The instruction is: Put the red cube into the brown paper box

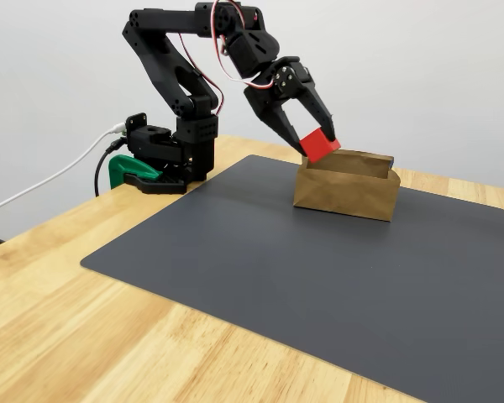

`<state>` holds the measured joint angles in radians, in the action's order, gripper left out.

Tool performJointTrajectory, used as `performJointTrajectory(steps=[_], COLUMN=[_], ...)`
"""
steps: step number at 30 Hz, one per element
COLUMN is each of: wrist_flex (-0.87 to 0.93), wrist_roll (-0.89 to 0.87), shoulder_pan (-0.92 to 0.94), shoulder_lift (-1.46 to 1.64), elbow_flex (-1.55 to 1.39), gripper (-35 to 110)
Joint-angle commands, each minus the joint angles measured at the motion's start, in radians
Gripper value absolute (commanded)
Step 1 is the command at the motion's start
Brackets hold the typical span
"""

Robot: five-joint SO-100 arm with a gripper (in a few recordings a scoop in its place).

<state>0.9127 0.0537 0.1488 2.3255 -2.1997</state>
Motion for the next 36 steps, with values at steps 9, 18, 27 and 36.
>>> performJointTrajectory(steps=[9, 18, 27, 36], wrist_flex=[-0.112, -0.120, -0.107, -0.060], wrist_roll=[-0.067, -0.067, -0.037, 0.084], shoulder_pan=[-0.281, -0.322, -0.298, -0.043], shoulder_lift=[-0.120, -0.109, -0.080, 0.196], elbow_flex=[0.026, -0.046, -0.074, -0.087], gripper=[0, 20, 35, 1])
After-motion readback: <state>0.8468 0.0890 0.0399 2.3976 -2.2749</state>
